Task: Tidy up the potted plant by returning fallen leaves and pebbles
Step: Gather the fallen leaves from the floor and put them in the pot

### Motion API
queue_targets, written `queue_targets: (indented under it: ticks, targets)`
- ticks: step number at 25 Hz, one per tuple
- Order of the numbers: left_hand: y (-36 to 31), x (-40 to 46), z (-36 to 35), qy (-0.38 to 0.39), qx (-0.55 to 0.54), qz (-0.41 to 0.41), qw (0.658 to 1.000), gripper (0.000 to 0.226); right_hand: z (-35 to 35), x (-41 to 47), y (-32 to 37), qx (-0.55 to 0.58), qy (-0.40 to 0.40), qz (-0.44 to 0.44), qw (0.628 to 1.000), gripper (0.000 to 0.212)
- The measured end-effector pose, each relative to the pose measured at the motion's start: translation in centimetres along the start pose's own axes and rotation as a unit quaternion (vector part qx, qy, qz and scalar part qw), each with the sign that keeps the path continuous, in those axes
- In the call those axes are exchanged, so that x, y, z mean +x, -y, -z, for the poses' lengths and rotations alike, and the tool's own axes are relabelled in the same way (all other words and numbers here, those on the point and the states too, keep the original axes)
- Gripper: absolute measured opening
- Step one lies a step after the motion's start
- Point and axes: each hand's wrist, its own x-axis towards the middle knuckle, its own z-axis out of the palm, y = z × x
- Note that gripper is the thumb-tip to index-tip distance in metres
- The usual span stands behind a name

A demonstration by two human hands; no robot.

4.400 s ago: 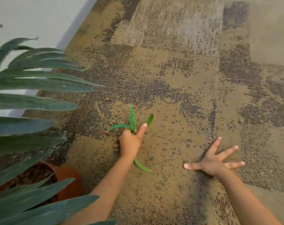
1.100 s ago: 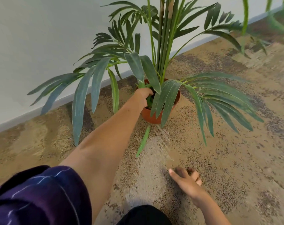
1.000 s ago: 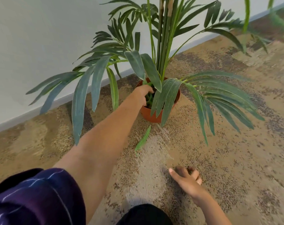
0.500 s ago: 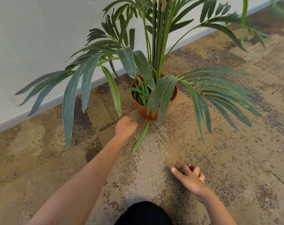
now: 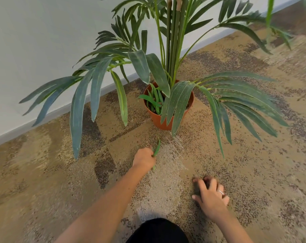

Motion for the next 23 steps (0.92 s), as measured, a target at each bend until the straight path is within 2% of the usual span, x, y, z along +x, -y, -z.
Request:
queue_targets:
  ticks: [3, 7, 11, 13, 16, 18, 21, 23]
  targets:
    - [-0.8, -1.8, 1.4, -0.091, -0.091, -0.058, 0.990, 0.015, -0.5, -0.2, -0.2, -0.021, 0.006, 0.014, 1.000, 0.055]
    - [-3.3, -3.1, 4.7, -0.279, -0.153, -0.165, 0.933, 0.029, -0.5, 0.0, -0.3, -0.040, 0.014, 0.012, 0.999, 0.072]
    - [-7.2, -2.1, 7.6, -0.375, -0.116, -0.238, 0.888, 0.032, -0.4, 0.3, 0.2, -0.041, 0.079, -0.002, 0.996, 0.078]
    - [-8.9, -0.7, 9.1, -0.389, -0.087, -0.247, 0.883, 0.028, -0.4, 0.3, 0.3, -0.031, 0.098, -0.007, 0.995, 0.078]
    - [-10.9, 2.2, 10.7, -0.321, -0.108, -0.194, 0.921, 0.023, -0.5, 0.3, 0.2, -0.021, 0.112, -0.005, 0.993, 0.078]
    - [-11.3, 4.1, 10.5, -0.273, -0.059, -0.145, 0.949, 0.025, -0.5, 0.3, 0.2, -0.009, 0.116, -0.008, 0.993, 0.078]
    - [-11.1, 5.6, 9.4, -0.197, 0.006, -0.119, 0.973, 0.032, -0.4, 0.2, 0.1, -0.003, 0.122, -0.012, 0.992, 0.078]
    - [-11.0, 5.5, 8.7, -0.209, 0.078, -0.098, 0.970, 0.031, -0.4, 0.2, 0.0, -0.002, 0.121, -0.009, 0.993, 0.077]
